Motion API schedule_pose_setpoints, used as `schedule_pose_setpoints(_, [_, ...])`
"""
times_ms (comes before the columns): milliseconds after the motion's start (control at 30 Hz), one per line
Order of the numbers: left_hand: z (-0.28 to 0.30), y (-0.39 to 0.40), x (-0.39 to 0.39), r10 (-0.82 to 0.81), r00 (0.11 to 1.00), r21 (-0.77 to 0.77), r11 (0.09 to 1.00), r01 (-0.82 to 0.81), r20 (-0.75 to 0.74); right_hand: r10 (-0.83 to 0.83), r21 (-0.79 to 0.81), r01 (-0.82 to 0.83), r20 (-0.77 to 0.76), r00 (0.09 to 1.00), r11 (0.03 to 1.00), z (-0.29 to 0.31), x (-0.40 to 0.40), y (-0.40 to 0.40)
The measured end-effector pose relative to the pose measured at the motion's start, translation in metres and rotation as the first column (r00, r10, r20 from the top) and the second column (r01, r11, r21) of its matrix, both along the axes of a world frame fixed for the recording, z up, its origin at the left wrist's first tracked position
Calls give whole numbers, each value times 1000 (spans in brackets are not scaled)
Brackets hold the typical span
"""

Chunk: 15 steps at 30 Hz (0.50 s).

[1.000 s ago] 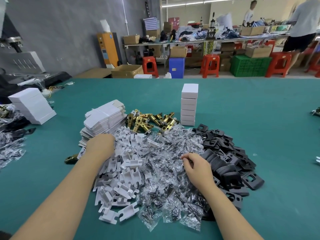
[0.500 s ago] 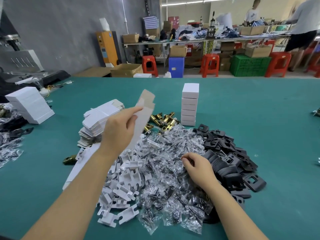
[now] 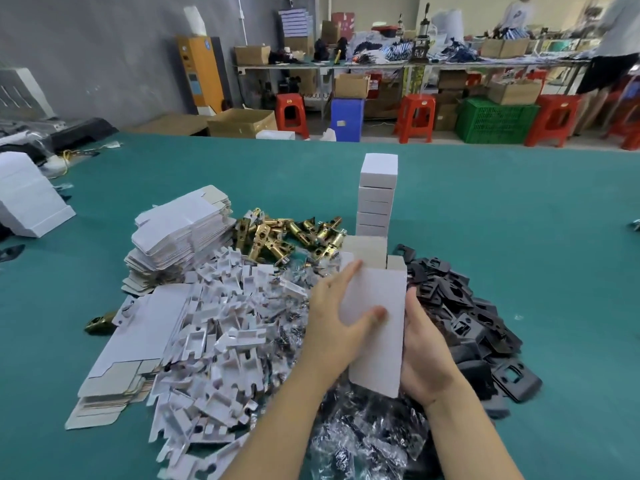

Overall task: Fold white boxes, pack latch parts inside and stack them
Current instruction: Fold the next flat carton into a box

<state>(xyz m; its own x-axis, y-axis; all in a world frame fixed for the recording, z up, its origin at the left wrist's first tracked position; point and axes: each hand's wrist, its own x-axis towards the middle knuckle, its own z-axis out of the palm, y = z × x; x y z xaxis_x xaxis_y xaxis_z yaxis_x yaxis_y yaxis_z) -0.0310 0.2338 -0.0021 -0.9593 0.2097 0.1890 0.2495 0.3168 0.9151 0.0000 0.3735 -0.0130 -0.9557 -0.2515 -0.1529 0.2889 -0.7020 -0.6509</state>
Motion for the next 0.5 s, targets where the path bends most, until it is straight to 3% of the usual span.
schedule_pose_setpoints(133, [-5, 4, -8, -53, 996, -130, 991, 44, -70, -19, -55, 18, -10, 1000, 998, -3, 0, 0])
schedule_pose_setpoints(500, [-3, 9, -11, -14, 995, -58, 998, 9, -100, -13, -43, 12, -26, 1000, 999, -3, 0, 2])
